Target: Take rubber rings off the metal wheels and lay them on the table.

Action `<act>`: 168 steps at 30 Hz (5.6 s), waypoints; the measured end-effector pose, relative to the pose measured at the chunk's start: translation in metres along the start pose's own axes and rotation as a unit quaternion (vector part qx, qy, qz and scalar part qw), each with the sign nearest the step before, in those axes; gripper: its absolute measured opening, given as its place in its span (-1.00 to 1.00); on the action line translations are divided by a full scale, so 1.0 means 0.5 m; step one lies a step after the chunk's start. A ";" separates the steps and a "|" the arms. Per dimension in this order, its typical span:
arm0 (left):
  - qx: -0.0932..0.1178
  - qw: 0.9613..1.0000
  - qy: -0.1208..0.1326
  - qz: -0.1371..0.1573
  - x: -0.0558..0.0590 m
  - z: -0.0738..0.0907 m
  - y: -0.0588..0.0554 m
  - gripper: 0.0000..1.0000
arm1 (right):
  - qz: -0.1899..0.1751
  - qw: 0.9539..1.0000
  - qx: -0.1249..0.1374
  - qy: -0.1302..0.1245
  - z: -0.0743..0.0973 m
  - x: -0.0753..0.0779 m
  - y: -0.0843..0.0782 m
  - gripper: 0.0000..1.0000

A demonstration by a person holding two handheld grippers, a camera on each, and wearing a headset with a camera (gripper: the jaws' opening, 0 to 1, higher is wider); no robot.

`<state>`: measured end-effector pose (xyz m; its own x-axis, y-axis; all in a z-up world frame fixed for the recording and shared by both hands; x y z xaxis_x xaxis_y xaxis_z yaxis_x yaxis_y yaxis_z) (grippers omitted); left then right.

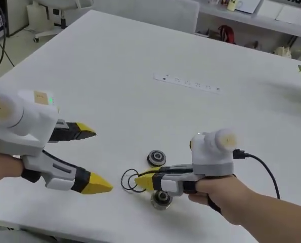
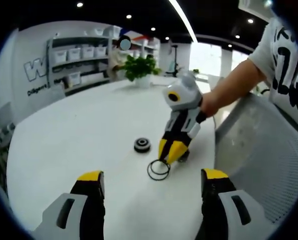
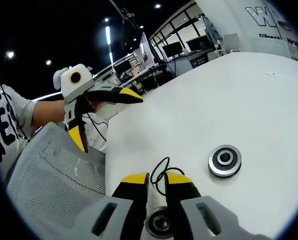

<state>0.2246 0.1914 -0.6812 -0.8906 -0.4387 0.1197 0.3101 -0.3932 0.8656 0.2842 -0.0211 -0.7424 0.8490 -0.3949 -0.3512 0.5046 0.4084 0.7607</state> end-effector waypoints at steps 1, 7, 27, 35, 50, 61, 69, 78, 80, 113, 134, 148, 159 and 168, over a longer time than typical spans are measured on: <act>-0.001 1.000 0.000 0.000 0.000 -0.001 0.000 0.60 | 0.003 1.000 -0.001 -0.001 0.000 -0.002 0.000 -0.79; -0.003 1.000 -0.004 0.000 -0.002 -0.008 0.000 0.60 | 0.033 0.999 -0.003 -0.005 0.001 -0.009 0.003 -0.64; -0.005 1.000 -0.006 -0.005 -0.015 -0.015 0.010 0.61 | 0.106 0.994 0.007 -0.033 0.028 -0.006 0.026 -0.26; -0.003 1.000 -0.006 -0.008 -0.022 -0.019 0.021 0.61 | 0.109 0.993 0.018 -0.046 0.052 0.009 0.035 -0.22; -0.004 1.000 -0.009 -0.010 -0.034 -0.034 0.033 0.61 | 0.099 0.991 0.039 -0.076 0.095 0.042 0.039 -0.20; -0.002 1.000 -0.008 -0.011 -0.046 -0.044 0.042 0.61 | 0.088 0.990 0.054 -0.098 0.121 0.067 0.042 -0.19; -0.002 1.000 -0.008 -0.012 -0.057 -0.053 0.050 0.61 | 0.085 0.988 0.060 -0.112 0.133 0.083 0.042 -0.19; -0.001 1.000 -0.007 -0.012 -0.067 -0.063 0.058 0.60 | 0.078 0.987 0.062 -0.128 0.151 0.099 0.034 -0.19; -0.001 1.000 -0.008 -0.012 -0.069 -0.067 0.060 0.60 | 0.077 0.986 0.062 -0.131 0.154 0.102 0.031 -0.19; -0.003 1.000 -0.012 -0.001 -0.089 -0.111 0.067 0.55 | 0.069 0.984 0.053 -0.152 0.158 0.138 0.001 -0.19; -0.012 1.000 -0.022 0.006 -0.092 -0.152 0.054 0.45 | 0.087 0.986 0.043 -0.136 0.113 0.128 0.000 -0.26; -0.021 0.999 -0.030 0.011 -0.098 -0.172 0.048 0.30 | 0.103 0.986 0.034 -0.125 0.088 0.127 0.003 -0.31; -0.024 0.999 -0.036 0.012 -0.101 -0.191 0.053 0.17 | 0.108 0.987 0.033 -0.118 0.076 0.122 0.008 -0.33; -0.025 0.999 -0.036 0.013 -0.105 -0.195 0.052 0.09 | 0.110 0.986 0.033 -0.117 0.072 0.122 0.010 -0.33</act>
<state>0.3116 0.1256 -0.7124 -0.9032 -0.3908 0.1774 0.3474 -0.4229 0.8370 0.3328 -0.0727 -0.7405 0.8731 -0.4855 -0.0445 0.2949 0.4532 0.8413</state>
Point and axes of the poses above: the centre of the closed fingertips' face, and the gripper's own axes: z roughly backward along the fingers, x roughly to its right, y roughly out of its top, the point moved 10 cm from there along z, roughly backward along the fingers, and after that the axes turned 9 degrees about -y, right-handed, at the moved point
